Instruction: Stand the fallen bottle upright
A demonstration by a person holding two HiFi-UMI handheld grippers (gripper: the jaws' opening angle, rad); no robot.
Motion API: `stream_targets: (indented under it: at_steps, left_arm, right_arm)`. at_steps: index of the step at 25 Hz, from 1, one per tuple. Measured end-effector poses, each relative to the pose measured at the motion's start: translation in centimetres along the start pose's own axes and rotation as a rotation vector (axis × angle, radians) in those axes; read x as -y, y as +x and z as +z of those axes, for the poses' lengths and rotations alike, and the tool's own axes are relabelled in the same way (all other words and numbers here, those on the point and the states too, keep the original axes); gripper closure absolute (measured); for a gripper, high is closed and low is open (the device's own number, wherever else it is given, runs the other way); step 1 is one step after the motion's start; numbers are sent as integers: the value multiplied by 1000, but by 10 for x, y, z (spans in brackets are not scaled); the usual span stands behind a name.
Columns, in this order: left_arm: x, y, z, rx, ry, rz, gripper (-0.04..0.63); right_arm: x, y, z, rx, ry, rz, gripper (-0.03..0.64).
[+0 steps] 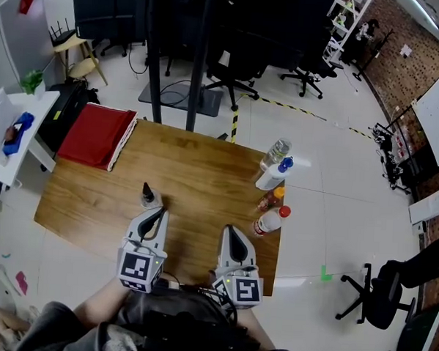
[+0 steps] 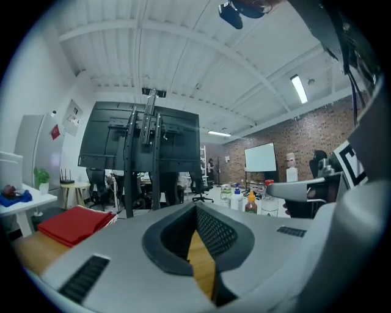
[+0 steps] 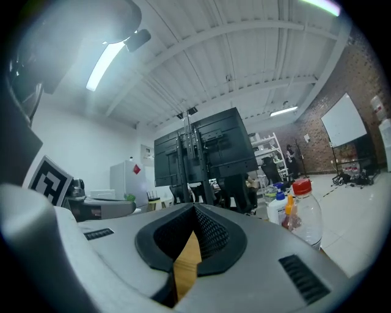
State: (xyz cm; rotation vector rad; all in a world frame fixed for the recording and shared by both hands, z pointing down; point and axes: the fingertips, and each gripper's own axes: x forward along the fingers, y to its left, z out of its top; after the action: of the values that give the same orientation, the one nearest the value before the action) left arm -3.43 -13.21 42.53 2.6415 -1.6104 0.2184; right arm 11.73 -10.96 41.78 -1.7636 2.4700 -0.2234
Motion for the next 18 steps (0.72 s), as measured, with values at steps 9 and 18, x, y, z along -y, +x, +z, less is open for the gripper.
stream_targets:
  at_steps: [9, 18]
  left_arm:
    - [8, 14, -3, -16, 47, -33, 571]
    - [12, 22, -3, -15, 15, -46, 571]
  right_arm:
    - [-7, 6, 8, 16, -57, 39, 609]
    - [-5, 3, 3, -1, -67, 35, 609]
